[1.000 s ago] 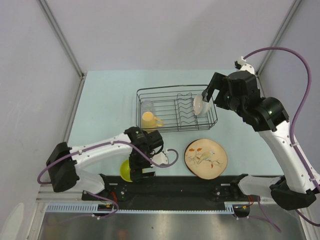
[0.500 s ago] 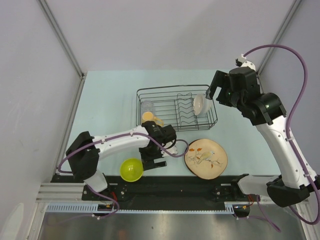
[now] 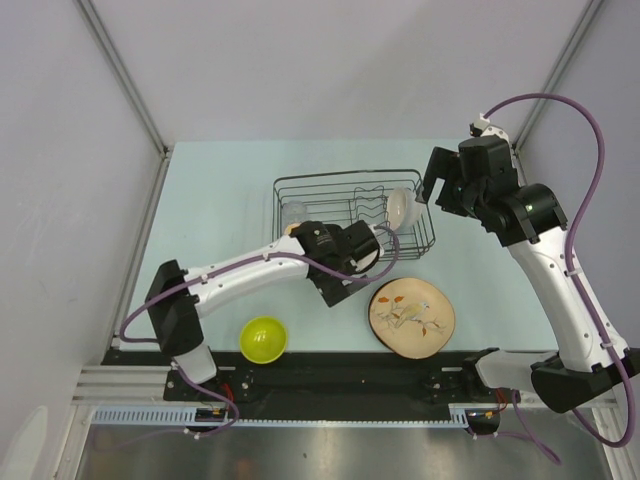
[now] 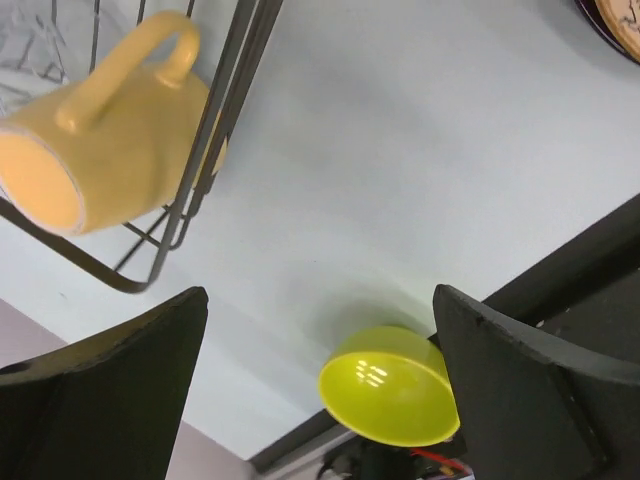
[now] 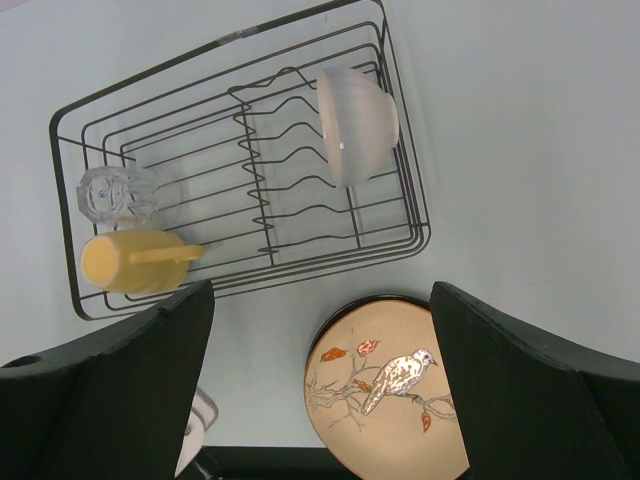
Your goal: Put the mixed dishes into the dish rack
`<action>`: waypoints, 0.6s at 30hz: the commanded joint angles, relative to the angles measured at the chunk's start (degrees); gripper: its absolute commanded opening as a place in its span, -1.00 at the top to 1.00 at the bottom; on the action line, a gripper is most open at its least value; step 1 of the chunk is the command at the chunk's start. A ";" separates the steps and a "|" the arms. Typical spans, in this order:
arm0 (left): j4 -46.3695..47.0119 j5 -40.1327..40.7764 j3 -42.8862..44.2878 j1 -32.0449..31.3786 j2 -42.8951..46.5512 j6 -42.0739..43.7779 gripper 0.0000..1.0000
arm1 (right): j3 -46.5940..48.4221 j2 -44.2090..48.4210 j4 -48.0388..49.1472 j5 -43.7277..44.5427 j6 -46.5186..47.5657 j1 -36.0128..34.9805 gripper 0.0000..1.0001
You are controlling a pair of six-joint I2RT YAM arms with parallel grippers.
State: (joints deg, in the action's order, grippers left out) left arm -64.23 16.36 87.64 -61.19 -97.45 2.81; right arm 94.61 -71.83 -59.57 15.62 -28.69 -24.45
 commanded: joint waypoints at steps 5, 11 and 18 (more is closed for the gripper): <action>2.17 -4.74 -7.29 -1.56 10.94 -16.87 -0.86 | 0.49 0.03 -0.28 -0.06 0.48 0.45 -0.88; 7.18 -9.23 -29.43 2.37 28.26 -16.78 -0.44 | 0.49 0.64 -1.16 1.08 0.21 0.28 -0.89; 9.21 -15.21 -35.25 9.68 34.35 -18.71 -0.88 | 3.65 -0.76 -2.30 2.66 -1.28 -1.92 -0.89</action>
State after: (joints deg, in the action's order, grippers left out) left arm -58.92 5.69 53.28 -51.44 -63.35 -13.34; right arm 94.94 -71.99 -60.88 16.40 -28.88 -24.93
